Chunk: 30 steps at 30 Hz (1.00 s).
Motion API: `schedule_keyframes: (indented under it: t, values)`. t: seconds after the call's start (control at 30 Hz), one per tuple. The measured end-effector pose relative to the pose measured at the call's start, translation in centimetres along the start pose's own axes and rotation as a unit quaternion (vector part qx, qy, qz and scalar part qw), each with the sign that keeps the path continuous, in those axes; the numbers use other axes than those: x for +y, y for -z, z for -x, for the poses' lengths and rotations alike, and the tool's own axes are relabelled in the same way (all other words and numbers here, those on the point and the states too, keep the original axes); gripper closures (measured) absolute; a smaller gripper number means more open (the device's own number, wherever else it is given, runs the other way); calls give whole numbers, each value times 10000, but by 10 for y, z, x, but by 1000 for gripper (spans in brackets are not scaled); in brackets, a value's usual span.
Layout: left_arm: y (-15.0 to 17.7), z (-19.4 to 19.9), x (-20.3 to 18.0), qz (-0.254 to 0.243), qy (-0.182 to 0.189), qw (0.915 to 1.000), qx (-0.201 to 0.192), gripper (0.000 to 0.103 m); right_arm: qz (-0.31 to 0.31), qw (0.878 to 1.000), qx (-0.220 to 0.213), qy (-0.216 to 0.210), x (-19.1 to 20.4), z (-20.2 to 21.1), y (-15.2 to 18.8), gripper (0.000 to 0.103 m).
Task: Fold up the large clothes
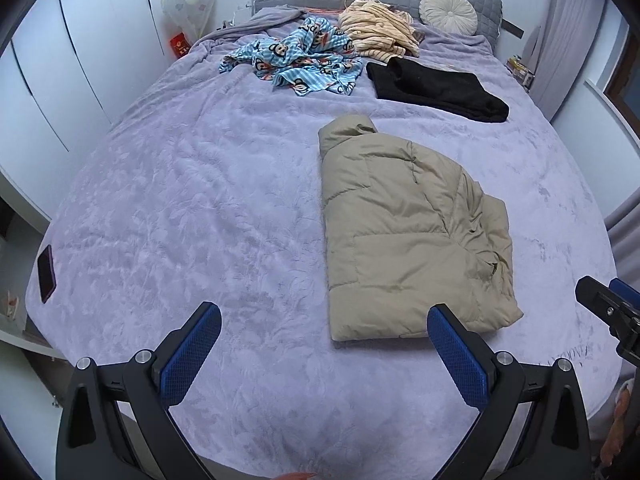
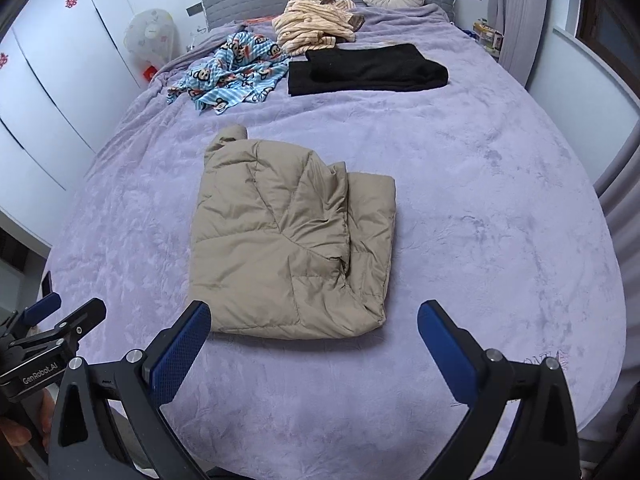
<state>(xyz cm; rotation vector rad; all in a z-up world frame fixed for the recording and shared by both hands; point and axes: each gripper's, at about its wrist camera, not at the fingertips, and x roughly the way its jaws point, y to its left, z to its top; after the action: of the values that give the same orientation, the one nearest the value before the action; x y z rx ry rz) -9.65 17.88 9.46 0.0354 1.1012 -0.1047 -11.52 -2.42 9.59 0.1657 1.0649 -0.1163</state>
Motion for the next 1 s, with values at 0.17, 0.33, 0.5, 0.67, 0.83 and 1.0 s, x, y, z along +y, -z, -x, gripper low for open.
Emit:
schedule_keyframes:
  t: [0.17,0.33,0.5,0.67,0.83,1.0]
  values:
    - [-6,5,1,-40,16,10000,-64,0,-54,9997,-111,199,7,7,-6,0]
    - [-8,5,1,-20,12,10000,-45,0,-115,9995,-113,279,8,8,-10,0]
    - [-8,4,0,7,29,10000,-18,0,-138,9993,-82,323,6,7,-12,0]
    - [-8,4,-1,31,17,10000,-14,0,-140,9993,-59,345,7,6,-12,0]
    - [-9,3,-1,18,20,10000,-9,0,-138,9993,-57,339,7,6,-12,0]
    - [-8,4,-1,18,18,10000,-15,0,-150,9993,-59,340,7,6,-11,0]
